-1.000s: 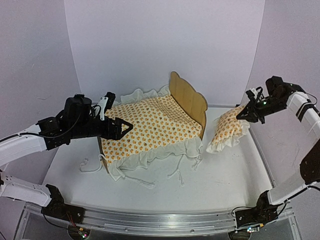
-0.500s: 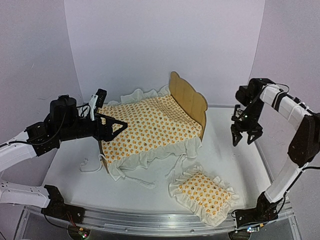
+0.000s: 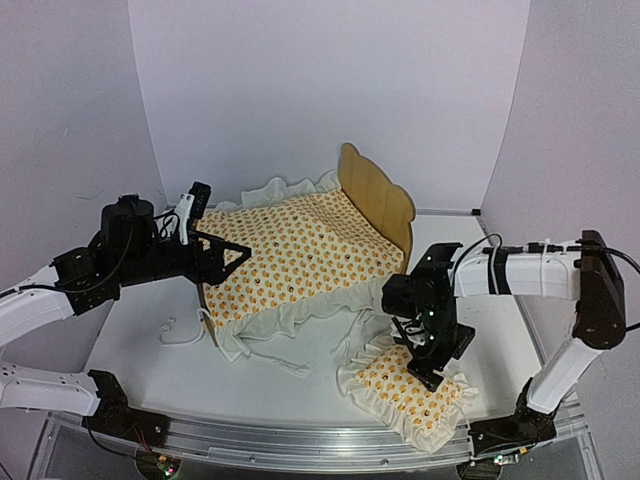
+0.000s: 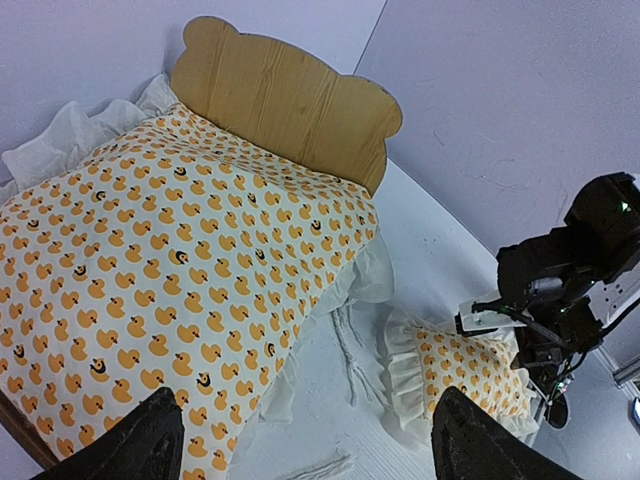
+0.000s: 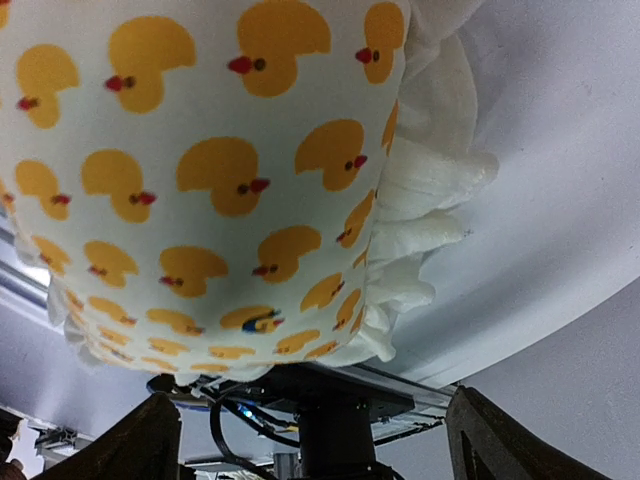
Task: Set up the pet bed
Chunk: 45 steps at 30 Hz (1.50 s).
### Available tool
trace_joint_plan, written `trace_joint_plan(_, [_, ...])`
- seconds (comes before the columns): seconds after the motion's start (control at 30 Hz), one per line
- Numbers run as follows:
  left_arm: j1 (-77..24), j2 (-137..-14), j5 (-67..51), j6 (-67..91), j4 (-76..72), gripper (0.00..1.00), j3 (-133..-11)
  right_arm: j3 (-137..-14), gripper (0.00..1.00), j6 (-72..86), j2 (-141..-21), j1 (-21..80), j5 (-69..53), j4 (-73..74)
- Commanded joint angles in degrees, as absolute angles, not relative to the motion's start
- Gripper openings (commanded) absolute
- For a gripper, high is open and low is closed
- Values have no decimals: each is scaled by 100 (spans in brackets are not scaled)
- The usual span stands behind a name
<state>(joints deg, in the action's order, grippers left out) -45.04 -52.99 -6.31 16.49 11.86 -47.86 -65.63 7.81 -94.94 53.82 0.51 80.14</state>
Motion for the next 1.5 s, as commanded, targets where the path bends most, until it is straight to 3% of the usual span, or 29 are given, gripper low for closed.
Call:
trace_joint_plan(0.0, [-4473,-5369,-683,1716,981,86,-4855,-5939,94,1304,-9249,5696,266,6415])
trace_joint_plan(0.3, [-4467,-5417,-756,1898,902,86,-4858,-5135,94,1795,-8637,6337,1441,5281])
trace_joint_plan(0.47, [-4465,-5449,-762,1941,923,86,-4864,-5035,94,2058,-8147,6337,750,5242])
trace_joint_plan(0.67, [-4465,-5542,-798,2007,862,86,-4864,-4681,88,2211,-8506,6359,432,4514])
trace_joint_plan(0.77, [-4463,-5499,-803,2013,870,86,-4866,-4525,77,2319,-8738,6355,822,4380])
trace_joint_plan(0.83, [-4465,-5462,-756,2001,906,86,-4877,-4441,56,2379,-8787,6354,980,4400])
trace_joint_plan(1.03, [-4463,-5310,-578,1962,1051,86,-4852,-4252,8,2451,-7560,6646,1175,5062])
trace_joint_plan(1.13, [-4456,-5362,-494,1898,1066,86,-4871,-4563,0,2153,-6820,6677,928,5572])
trace_joint_plan(1.27, [-4447,-5393,-304,1872,1091,86,-4903,-5541,0,1428,-6539,6680,1102,5679])
trace_joint_plan(1.47, [-4430,-5333,-92,2096,1129,85,-4956,-8560,0,-224,-8591,6618,2807,5649])
